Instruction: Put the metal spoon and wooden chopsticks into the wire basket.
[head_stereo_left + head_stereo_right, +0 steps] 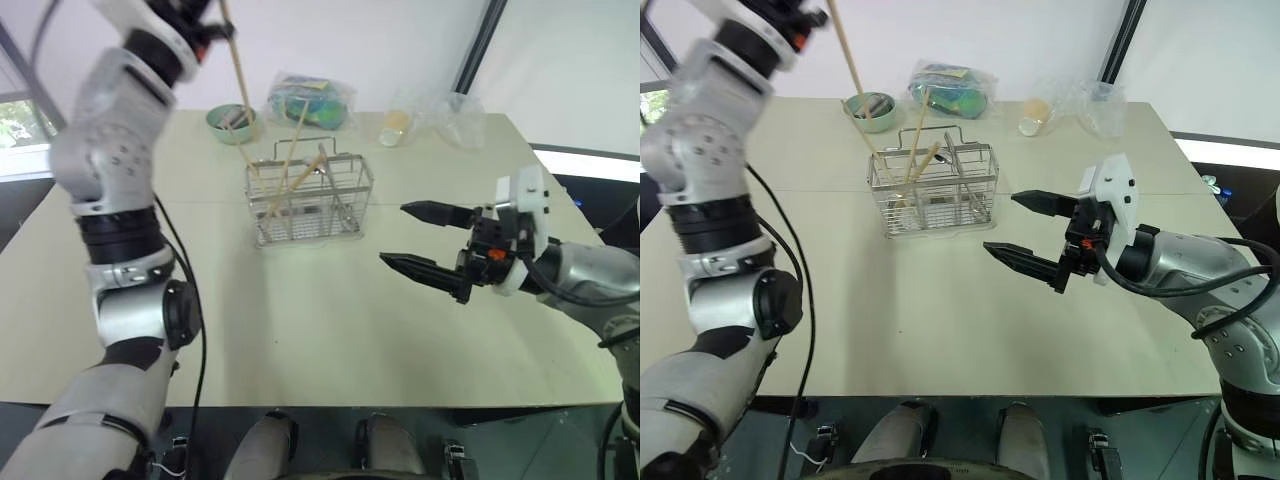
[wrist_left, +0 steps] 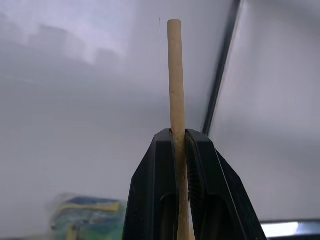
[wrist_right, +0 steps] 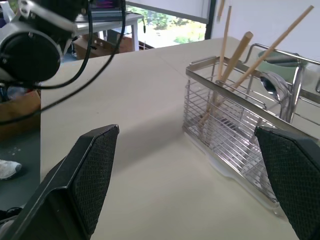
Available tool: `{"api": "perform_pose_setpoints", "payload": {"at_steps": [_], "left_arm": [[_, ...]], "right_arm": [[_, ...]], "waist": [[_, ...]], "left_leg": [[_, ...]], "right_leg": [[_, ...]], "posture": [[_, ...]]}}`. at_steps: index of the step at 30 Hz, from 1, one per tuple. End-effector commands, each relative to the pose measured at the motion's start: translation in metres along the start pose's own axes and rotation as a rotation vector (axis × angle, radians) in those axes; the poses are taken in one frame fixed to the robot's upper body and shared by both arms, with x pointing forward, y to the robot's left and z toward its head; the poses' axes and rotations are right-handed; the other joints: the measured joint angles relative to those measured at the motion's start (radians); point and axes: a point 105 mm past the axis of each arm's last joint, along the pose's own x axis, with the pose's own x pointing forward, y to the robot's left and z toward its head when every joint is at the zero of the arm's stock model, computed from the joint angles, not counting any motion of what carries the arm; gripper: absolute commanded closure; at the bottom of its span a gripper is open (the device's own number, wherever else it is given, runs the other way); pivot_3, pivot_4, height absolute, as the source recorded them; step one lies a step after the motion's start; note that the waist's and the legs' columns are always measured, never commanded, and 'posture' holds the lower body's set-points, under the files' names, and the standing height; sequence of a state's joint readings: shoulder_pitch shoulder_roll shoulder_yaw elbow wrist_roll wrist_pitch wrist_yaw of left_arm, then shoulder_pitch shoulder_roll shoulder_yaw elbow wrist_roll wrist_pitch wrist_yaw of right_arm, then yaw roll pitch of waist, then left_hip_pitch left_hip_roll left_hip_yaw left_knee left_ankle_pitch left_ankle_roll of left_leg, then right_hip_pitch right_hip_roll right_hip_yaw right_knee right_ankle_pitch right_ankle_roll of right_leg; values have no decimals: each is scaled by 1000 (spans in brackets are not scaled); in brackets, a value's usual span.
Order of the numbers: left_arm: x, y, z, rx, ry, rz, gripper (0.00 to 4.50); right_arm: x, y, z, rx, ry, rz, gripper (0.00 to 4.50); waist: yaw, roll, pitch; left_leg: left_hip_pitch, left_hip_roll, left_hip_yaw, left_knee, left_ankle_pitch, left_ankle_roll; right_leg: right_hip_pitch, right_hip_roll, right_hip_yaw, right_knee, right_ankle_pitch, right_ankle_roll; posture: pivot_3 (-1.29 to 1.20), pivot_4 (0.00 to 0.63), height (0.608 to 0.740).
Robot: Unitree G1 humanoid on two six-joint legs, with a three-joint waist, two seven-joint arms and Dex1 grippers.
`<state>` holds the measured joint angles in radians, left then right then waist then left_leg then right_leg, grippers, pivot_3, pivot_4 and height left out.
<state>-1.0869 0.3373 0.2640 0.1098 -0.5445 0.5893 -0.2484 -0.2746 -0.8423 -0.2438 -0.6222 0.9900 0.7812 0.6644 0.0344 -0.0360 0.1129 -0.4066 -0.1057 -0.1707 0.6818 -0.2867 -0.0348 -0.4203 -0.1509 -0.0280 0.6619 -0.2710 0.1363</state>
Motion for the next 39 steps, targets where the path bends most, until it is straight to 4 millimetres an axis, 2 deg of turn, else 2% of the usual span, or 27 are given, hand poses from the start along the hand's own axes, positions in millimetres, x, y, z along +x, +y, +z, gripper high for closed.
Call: {"api": "perform_pose_setpoints", "payload": {"at_steps": [1, 11, 16, 17, 19, 24, 28, 34, 37, 39], "left_arm": [[1, -9, -10, 93, -10, -24, 4470], [-3, -14, -72, 54, 74, -34, 4470], [-5, -17, -86, 35, 95, -38, 4470], [-5, -17, -87, 31, 96, -37, 3639], [-6, -18, -87, 29, 95, -37, 2723], [-8, -17, -79, 19, 82, -36, 156], [-9, -17, -61, 41, 44, -34, 66], [-19, -2, -8, 115, 11, -48, 66], [-35, 6, 3, 230, 100, -124, 66], [-54, 10, 4, 308, 187, -200, 66]], "right_arm": [[-6, 2, 10, -32, -30, -20, 0], [-10, 3, 11, -27, -32, -60, 0], [-10, 3, 11, -26, -31, -69, 0], [-10, 2, 11, -25, -32, -72, 0], [-10, 2, 11, -22, -32, -77, 0], [-9, -1, 10, -15, -32, -81, 0], [-7, -4, 8, -12, -28, -83, 0], [-13, -24, 6, -56, -2, -140, 0], [-24, -39, 2, -91, 42, -191, 0], [-35, -47, -3, -111, 81, -218, 0]], "waist": [[2, 0, 0], [6, 0, 0], [6, 0, 0], [6, 0, 0], [5, 0, 0], [5, 0, 0], [5, 0, 0], [3, 1, 1], [1, 2, 2], [2, 3, 2]], "left_leg": [[-1, 0, 0, 0, 0, 0], [-2, -1, 0, 0, 0, 0], [-2, -1, 0, 0, 0, 1], [-2, -1, 0, 0, 0, 1], [-2, -1, 0, 0, 0, 1], [-2, -1, 0, 0, 0, 1], [-2, -1, 0, 0, 0, 1], [-2, -1, 0, 0, 0, 1], [-1, 0, 0, -1, 0, 1], [-1, -1, 0, -2, 0, 1]], "right_leg": [[-1, 0, 0, 0, 0, 0], [0, -1, 0, -4, 0, 0], [0, -1, 0, -4, 0, 0], [0, -1, 0, -4, 0, 0], [0, -1, 0, -4, 0, 0], [0, 0, 0, -4, 0, 0], [1, 0, 0, -4, 0, 0], [0, 0, 0, -4, 0, 0], [0, 0, 0, -3, 0, 0], [-1, 0, 0, -3, 0, 0]], "posture": [[0, 150, 643], [0, 150, 643], [0, 150, 643], [0, 150, 643], [0, 150, 643], [0, 150, 643], [0, 150, 643], [0, 150, 643], [0, 150, 643], [0, 150, 643]]}}
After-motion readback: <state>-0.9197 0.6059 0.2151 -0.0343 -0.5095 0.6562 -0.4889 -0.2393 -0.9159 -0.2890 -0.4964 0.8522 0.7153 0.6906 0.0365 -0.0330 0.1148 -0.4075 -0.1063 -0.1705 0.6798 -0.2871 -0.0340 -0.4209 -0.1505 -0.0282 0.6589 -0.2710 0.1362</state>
